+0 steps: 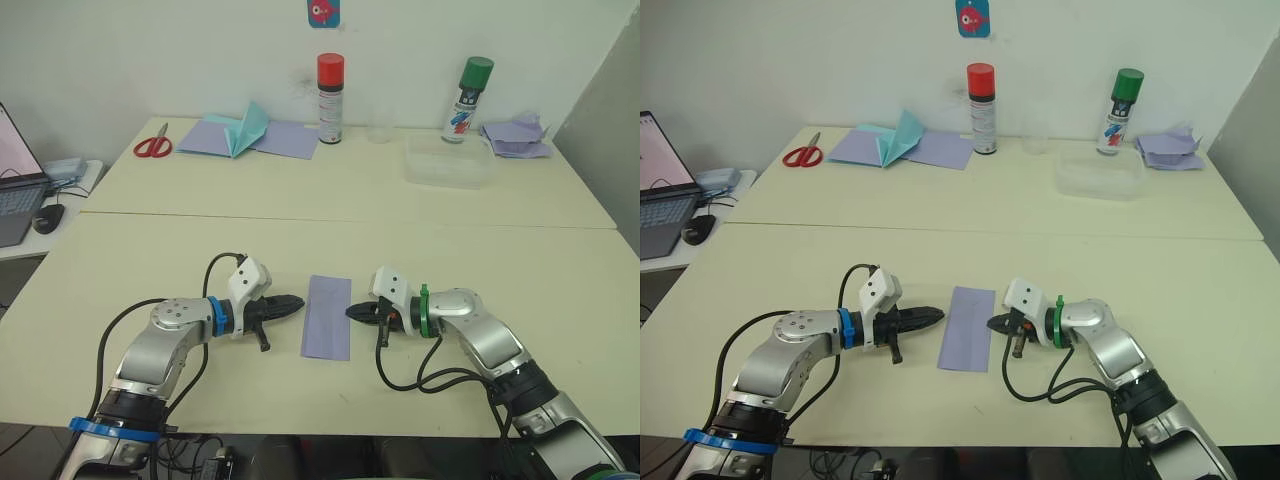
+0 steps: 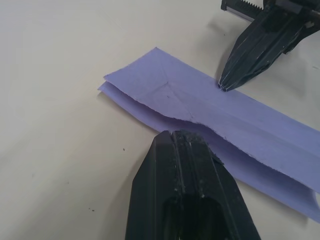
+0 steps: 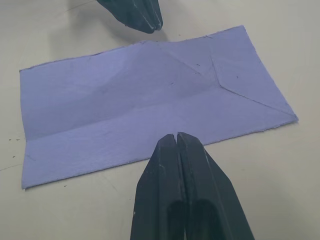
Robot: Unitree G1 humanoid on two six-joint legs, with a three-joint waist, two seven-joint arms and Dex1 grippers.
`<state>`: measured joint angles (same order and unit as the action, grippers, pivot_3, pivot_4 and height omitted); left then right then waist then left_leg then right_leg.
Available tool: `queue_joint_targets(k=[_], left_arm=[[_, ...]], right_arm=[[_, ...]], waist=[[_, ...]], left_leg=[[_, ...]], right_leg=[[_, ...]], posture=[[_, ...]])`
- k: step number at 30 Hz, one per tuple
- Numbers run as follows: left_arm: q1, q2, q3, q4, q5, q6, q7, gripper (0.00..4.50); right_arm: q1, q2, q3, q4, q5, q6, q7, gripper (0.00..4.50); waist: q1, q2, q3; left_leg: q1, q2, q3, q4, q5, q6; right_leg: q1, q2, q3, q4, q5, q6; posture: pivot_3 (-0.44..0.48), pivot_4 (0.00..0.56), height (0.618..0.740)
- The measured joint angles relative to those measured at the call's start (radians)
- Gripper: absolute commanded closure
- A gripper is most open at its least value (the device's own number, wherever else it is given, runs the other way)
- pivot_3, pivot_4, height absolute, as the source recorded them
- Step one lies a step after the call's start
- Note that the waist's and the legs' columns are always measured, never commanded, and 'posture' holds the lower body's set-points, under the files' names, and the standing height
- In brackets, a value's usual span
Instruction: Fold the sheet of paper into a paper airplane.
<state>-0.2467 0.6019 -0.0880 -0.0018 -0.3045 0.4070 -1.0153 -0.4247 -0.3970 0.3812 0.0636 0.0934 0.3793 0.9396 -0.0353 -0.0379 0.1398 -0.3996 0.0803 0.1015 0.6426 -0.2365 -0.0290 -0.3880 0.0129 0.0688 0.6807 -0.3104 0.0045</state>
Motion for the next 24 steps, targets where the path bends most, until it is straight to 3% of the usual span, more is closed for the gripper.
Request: queue_joint_targets(k=[24], left_arm=[[-0.085, -0.1, -0.084, 0.007, 0.006, 0.021, 0.001, 4.47]], right_arm=[[0.0, 0.005, -0.001, -0.002, 0.0, 0.002, -0.002, 4.5]], waist=[[-0.001, -0.001, 0.001]], left_leg=[[0.0, 0.0, 0.0, 0.0, 0.0, 0.0]], right_leg=[[0.0, 0.001, 0.0, 0.0, 0.0, 0.0]], posture=[[0.0, 0.15, 0.74]])
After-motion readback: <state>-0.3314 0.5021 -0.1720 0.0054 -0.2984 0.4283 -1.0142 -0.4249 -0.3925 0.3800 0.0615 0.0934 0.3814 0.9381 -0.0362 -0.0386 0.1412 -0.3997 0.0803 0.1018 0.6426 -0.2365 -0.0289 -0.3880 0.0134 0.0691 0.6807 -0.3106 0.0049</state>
